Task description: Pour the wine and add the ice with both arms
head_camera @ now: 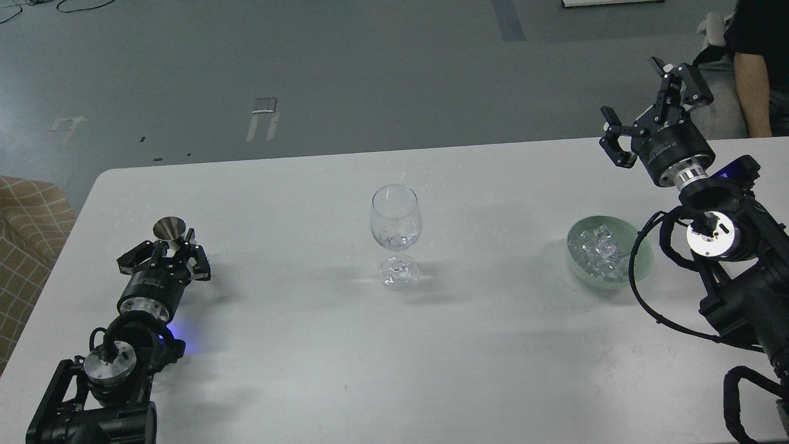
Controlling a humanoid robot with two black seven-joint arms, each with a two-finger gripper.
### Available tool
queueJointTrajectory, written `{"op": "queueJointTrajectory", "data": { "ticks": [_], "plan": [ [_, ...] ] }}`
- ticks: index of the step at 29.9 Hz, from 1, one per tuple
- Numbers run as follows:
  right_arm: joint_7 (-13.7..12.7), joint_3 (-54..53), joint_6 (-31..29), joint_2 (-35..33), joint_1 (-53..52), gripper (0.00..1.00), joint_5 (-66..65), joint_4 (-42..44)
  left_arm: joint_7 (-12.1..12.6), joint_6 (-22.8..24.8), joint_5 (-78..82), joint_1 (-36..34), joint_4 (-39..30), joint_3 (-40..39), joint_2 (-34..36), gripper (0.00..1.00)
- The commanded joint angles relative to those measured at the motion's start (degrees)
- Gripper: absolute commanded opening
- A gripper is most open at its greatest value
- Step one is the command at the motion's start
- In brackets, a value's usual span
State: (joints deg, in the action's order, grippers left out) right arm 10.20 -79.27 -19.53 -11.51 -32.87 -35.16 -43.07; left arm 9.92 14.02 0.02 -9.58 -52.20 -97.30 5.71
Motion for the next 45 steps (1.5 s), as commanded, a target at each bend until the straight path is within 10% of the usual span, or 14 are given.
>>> {"op": "queueJointTrajectory", "data": {
  "ticks": [1,5,13,19,45],
  "plan": [
    [0.0,0.0,0.0,0.0,0.0,1.0,0.0,0.0,0.0,0.0,0.1,0.1,0.0,0.0,0.0,0.32],
    [0.0,0.0,0.0,0.0,0.0,1.0,0.0,0.1,0.0,0.0,0.1,0.1,0.0,0.1,0.0,0.65],
    [0.0,0.1,0.0,0.0,0.0,1.0,0.0,0.0,0.0,-0.1,0.1,0.2,0.0,0.2,0.1,0.68],
    [0.0,0.0,0.0,0.1,0.0,1.0,0.0,0.0,0.4,0.0,0.2,0.3,0.0,0.3,0.1,0.91],
    [0.0,0.0,0.0,0.1,0.0,1.0,0.0,0.0,1.2,0.4,0.6,2.4,-0.8,-0.1,1.8,0.96]
  ]
}}
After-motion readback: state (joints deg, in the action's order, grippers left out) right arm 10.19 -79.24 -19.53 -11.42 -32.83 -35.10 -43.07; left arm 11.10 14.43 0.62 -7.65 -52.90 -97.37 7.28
